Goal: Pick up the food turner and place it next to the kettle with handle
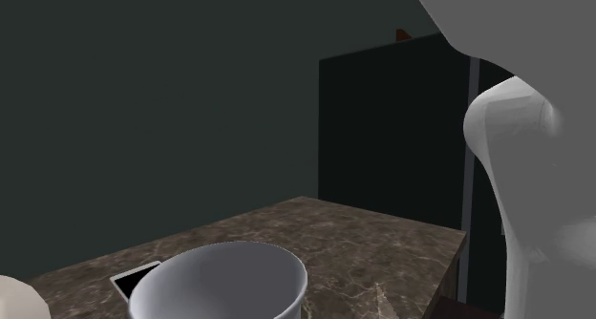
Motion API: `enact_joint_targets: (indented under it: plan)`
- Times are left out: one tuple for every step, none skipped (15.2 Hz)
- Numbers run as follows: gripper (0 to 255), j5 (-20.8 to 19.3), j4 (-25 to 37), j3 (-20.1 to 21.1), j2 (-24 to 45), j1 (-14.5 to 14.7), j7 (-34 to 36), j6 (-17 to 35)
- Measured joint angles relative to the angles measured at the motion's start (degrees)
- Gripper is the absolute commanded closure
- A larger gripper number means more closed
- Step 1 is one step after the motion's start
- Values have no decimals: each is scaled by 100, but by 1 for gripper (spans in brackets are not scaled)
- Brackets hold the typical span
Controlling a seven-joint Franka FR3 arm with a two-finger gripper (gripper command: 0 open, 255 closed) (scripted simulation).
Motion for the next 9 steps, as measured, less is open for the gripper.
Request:
enact_joint_targets:
  plan:
    - [0, 0, 0, 0, 0, 0, 0, 0]
    - [0, 0, 0, 0, 0, 0, 0, 0]
    - [0, 31, -13, 25, -78, -17, -19, -66]
    - [0, 66, -2, 53, -155, -30, -39, -148]
    - [0, 111, -66, 92, -294, -58, -58, -221]
    - [0, 153, -25, 125, -375, -59, -72, -337]
    - [0, 172, 4, 137, -404, -67, -93, -390]
    - [0, 189, -15, 149, -450, -79, -104, -418]
    - [0, 197, -2, 153, -461, -83, -113, -441]
